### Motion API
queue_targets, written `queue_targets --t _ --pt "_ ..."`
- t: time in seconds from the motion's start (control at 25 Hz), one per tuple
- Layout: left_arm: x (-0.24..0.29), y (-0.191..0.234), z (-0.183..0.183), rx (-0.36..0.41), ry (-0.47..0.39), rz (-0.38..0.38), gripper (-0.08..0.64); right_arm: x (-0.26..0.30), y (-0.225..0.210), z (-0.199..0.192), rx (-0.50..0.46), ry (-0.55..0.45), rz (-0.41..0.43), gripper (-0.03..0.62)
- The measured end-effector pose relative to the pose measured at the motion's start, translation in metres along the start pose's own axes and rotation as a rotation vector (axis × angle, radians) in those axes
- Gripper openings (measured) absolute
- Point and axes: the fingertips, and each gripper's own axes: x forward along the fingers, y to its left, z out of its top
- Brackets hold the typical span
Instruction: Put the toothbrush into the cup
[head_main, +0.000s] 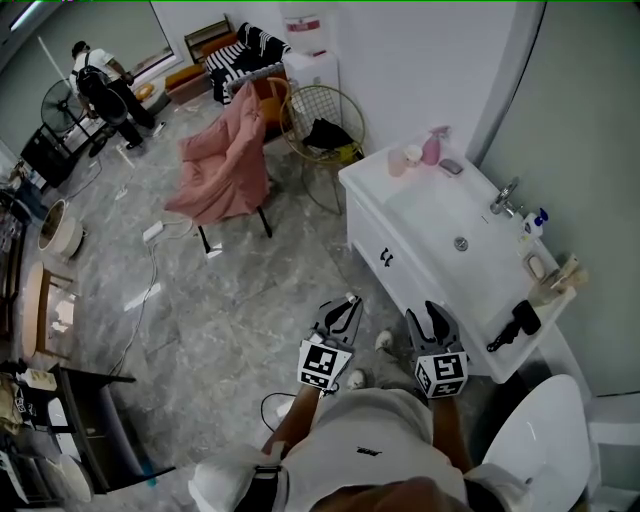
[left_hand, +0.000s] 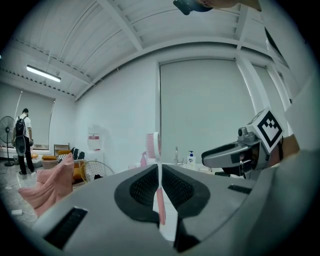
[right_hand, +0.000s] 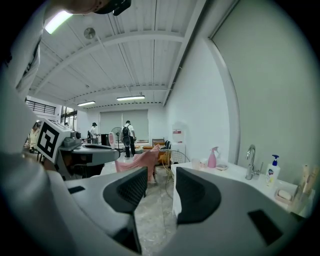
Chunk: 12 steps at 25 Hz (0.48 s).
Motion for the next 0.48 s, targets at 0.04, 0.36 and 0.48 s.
queue_targets --t 0.04,0.36,0.48 --pt "0.002 0.002 0.000 0.002 0.000 0.002 0.041 0.003 -0.001 0.000 -0.002 0.000 0.002 0.189" --pt "0.029 0.022 0.007 0.008 -0.004 0.003 0.041 0.035 -0.011 0.017 -0.026 -0.016 0.018 0.189" --pt "0.044 0.030 0.010 0.012 -0.004 0.003 0.041 0.048 -0.021 0.019 -0.026 -0.013 0.021 0.190"
